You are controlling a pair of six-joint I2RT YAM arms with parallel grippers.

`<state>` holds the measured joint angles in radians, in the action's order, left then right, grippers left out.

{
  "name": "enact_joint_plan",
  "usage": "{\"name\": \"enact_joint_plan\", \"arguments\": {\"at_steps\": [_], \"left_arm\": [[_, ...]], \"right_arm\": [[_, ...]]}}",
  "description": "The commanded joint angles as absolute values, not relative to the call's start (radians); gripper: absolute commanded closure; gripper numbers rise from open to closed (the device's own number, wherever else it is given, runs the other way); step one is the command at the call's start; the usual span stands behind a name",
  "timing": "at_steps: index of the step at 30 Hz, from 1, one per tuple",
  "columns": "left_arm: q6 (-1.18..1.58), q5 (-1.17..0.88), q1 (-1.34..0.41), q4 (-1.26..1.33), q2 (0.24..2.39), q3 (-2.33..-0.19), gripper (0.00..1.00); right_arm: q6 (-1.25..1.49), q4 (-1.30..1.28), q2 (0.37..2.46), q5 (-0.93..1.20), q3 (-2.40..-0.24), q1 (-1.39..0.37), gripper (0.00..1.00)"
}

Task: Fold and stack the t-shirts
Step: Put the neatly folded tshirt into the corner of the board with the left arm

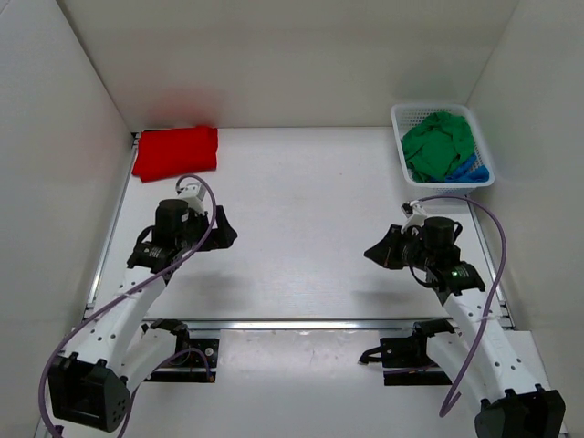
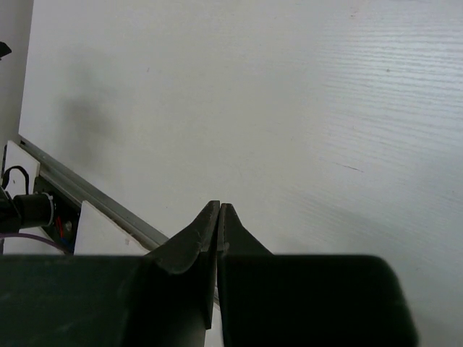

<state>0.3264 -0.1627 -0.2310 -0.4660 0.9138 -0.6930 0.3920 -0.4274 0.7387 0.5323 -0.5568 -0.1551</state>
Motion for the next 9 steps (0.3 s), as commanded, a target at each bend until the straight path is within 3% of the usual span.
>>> {"name": "enact_joint_plan", "arguments": {"at_steps": [1, 9], "left_arm": [[0.305, -0.158, -0.215, -0.5, 0.879, -0.677, 0.01], [0.292, -0.086, -0.255, -0.581, 0.914, -0.672, 0.01]], "right_arm": [[0.417, -0.402, 0.68, 0.522, -0.526, -0.153, 1.0], [0.425, -0.42, 0.618, 0.52, -0.492, -0.153, 1.0]]}}
